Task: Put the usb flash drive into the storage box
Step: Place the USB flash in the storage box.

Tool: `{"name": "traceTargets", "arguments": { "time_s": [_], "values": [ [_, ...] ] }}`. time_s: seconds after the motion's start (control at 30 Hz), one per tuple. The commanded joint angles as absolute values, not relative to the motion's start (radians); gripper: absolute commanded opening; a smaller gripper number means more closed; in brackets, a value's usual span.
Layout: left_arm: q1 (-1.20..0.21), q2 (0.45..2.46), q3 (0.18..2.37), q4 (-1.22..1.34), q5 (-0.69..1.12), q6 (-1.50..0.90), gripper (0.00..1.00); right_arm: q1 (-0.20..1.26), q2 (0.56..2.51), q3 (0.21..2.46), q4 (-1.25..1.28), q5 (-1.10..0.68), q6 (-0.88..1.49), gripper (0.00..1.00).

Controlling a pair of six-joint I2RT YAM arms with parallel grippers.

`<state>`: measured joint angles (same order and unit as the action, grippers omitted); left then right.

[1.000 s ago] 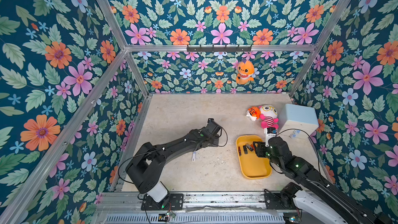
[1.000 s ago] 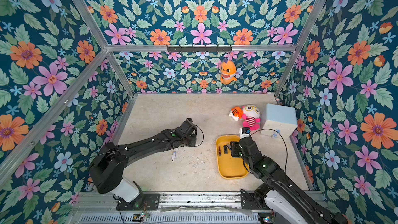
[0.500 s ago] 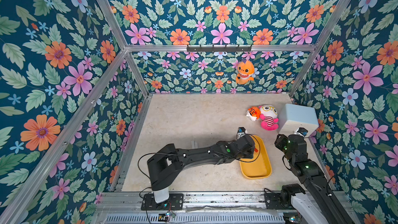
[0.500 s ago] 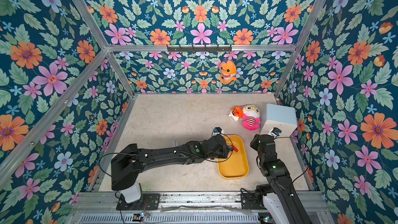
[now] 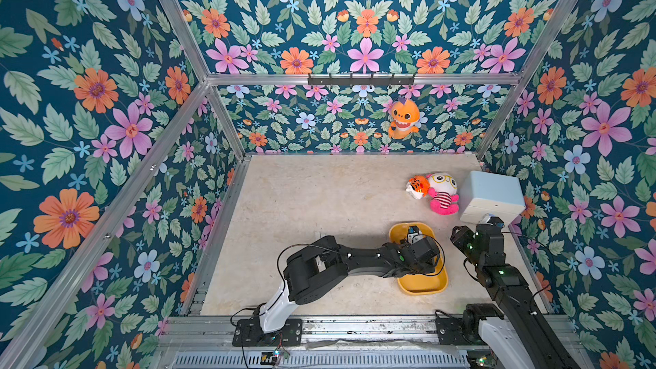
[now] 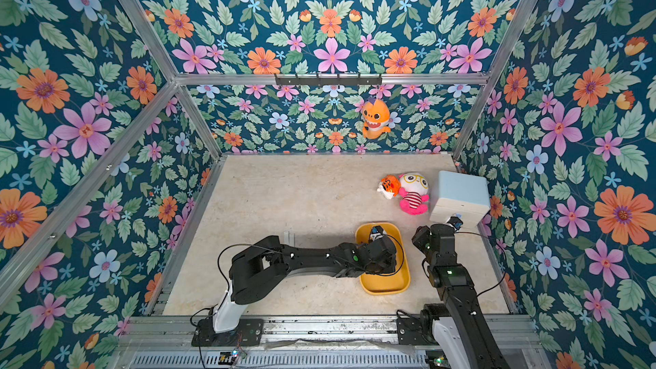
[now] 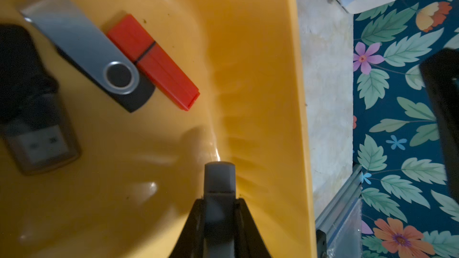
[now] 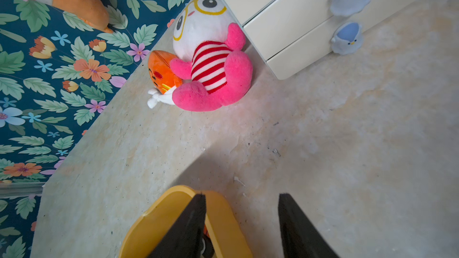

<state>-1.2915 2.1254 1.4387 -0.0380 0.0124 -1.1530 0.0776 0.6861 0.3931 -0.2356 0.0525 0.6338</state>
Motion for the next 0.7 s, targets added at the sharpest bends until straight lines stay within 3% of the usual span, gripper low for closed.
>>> {"name": "traceTargets", "arguments": {
  "time_s": [0.0,0.27,0.5,0.67],
  "values": [
    [-1.297,2.14,1.45,-0.014,0.032,-1.18,0.17,0.078,0.685,0.391,-0.209,0.037,0.64,0.53],
    [-1.301,2.121,1.473,-0.05,0.014,-1.155,0.46,0.077,0.685,0.385,-0.199,0.022,0.637,0.53],
    [-1.301,2.012,1.455,-0.128,-0.041,-1.091,0.5,0.077,0.696,0.39,-0.175,-0.02,0.627,0.53],
    [-1.268,1.747,1.32,-0.246,-0.166,-1.012,0.5,0.077,0.723,0.402,-0.118,-0.106,0.617,0.54]
  ]
}}
